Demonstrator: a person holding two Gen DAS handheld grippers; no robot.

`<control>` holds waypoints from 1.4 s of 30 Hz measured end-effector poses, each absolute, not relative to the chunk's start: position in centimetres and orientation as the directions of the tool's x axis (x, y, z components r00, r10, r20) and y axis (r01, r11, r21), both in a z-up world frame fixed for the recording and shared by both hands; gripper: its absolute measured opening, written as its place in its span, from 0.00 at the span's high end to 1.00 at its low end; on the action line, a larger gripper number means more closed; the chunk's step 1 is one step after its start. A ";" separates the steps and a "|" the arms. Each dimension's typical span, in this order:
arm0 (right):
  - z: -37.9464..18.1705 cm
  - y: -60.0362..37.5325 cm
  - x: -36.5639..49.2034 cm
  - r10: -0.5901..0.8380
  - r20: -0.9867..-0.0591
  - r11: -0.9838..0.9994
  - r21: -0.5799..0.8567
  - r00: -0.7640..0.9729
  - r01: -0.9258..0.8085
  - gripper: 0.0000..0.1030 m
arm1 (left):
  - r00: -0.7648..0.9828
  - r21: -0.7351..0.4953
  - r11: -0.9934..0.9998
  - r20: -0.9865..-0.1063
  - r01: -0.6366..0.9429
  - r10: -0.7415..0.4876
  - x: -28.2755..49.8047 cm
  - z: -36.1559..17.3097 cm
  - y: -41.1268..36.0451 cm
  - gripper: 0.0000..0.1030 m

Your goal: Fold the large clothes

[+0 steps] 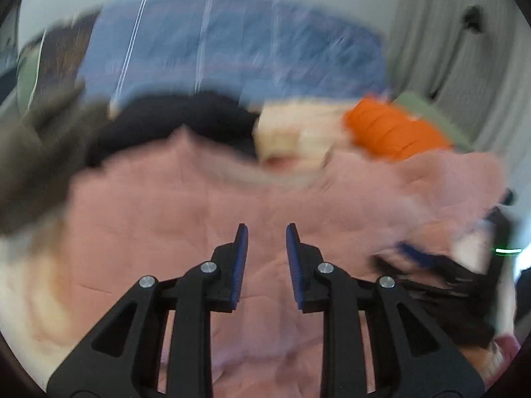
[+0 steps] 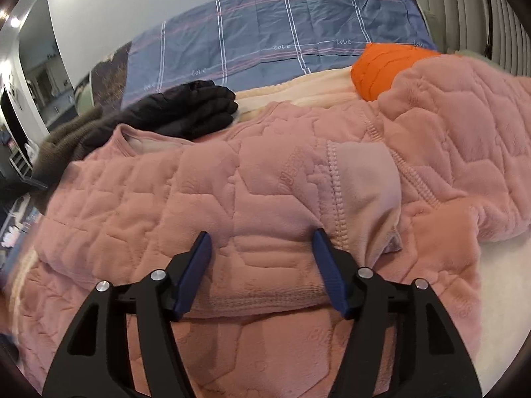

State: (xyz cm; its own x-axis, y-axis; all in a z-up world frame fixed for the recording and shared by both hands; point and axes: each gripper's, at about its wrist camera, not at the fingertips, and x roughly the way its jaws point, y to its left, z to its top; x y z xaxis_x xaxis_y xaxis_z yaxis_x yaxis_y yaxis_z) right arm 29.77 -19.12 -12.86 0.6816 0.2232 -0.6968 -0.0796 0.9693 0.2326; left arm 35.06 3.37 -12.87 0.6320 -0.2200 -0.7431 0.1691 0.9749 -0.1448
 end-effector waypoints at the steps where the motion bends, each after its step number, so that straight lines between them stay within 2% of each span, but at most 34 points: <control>1: -12.8 -19.1 29.8 0.230 -0.694 0.968 0.239 0.682 -0.083 0.36 | 0.606 -0.104 0.982 -0.775 0.158 -0.180 35.8 -15.6 2.9 0.76; 3: -12.8 -19.2 29.8 0.244 -0.689 0.964 0.251 0.682 -0.091 0.35 | 0.658 -0.125 0.977 -0.723 0.174 -0.210 35.1 -16.9 3.0 0.77; 7: -12.2 -20.0 29.4 0.299 -0.658 0.942 0.321 0.691 -0.102 0.33 | 0.648 -0.182 0.968 -0.719 0.172 -0.250 35.0 -17.1 3.7 0.77; 10: -10.0 -23.0 28.4 0.357 -0.616 0.892 0.448 0.702 -0.060 0.33 | 0.656 -0.162 0.972 -0.717 0.172 -0.236 34.9 -17.3 3.5 0.77; 13: -7.1 -27.7 27.0 0.239 -0.591 0.912 0.408 0.770 0.029 0.33 | 0.658 -0.160 0.972 -0.715 0.174 -0.235 34.7 -17.3 3.6 0.77; 17: -4.4 -37.5 25.2 -0.054 -0.569 0.924 0.282 0.821 0.257 0.33 | 0.663 -0.171 0.969 -0.707 0.178 -0.246 34.7 -16.7 4.0 0.77; 22: -4.5 -50.8 22.6 -0.103 -0.539 0.717 0.542 0.836 0.438 0.33 | 0.663 -0.164 0.970 -0.708 0.178 -0.241 34.8 -16.5 4.0 0.77; 24: -5.3 -53.8 22.5 -0.125 -0.544 0.667 0.574 0.830 0.476 0.33 | 0.664 -0.162 0.970 -0.708 0.178 -0.240 34.7 -16.5 4.0 0.77; 27: -6.9 -56.4 23.0 -0.088 -0.549 0.589 0.644 0.831 0.488 0.33 | 0.665 -0.164 0.970 -0.707 0.179 -0.242 34.8 -16.5 4.0 0.77; 30: -8.0 -56.8 23.6 -0.004 -0.493 0.510 0.747 0.870 0.426 0.33 | 0.665 -0.164 0.970 -0.707 0.179 -0.242 34.8 -16.5 4.0 0.77; 31: -7.7 -56.6 23.8 0.009 -0.483 0.513 0.754 0.876 0.410 0.36 | 0.665 -0.164 0.970 -0.707 0.179 -0.242 34.8 -16.5 4.0 0.77; 32: -7.3 -56.2 24.2 0.019 -0.480 0.531 0.748 0.877 0.398 0.46 | 0.665 -0.163 0.970 -0.707 0.179 -0.241 34.8 -16.5 4.0 0.77; 33: -6.7 -55.5 24.8 0.017 -0.496 0.562 0.723 0.868 0.402 0.51 | 0.665 -0.163 0.970 -0.707 0.179 -0.241 34.7 -16.5 4.0 0.77; 34: -6.2 -55.2 25.0 -0.004 -0.520 0.588 0.690 0.854 0.423 0.59 | 0.665 -0.164 0.970 -0.706 0.179 -0.242 34.7 -16.5 4.0 0.77; 35: -5.5 -54.4 25.3 -0.041 -0.543 0.618 0.646 0.839 0.448 0.77 | 0.665 -0.164 0.970 -0.706 0.179 -0.242 34.7 -16.5 4.0 0.77; 36: -4.7 -53.8 25.5 -0.066 -0.556 0.636 0.616 0.829 0.464 0.84 | 0.665 -0.165 0.970 -0.706 0.179 -0.243 34.7 -16.5 4.0 0.77; 39: -2.2 -51.4 25.2 -0.097 -0.519 0.673 0.595 0.849 0.440 0.90 | 0.664 -0.174 0.968 -0.705 0.180 -0.250 34.8 -16.5 4.1 0.77; 42: 1.0 -46.1 25.4 -0.026 -0.446 0.770 0.562 0.894 0.303 0.90 | 0.660 -0.201 0.961 -0.699 0.189 -0.276 34.8 -16.4 4.3 0.73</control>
State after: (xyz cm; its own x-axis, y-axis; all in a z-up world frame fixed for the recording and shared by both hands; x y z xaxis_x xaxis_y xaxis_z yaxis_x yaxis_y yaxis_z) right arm 25.44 -46.13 0.99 0.8945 -0.0260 -0.4464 0.3028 0.7698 0.5618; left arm 34.79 4.25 -16.45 0.6597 -0.2759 -0.6991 0.1893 0.9612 -0.2006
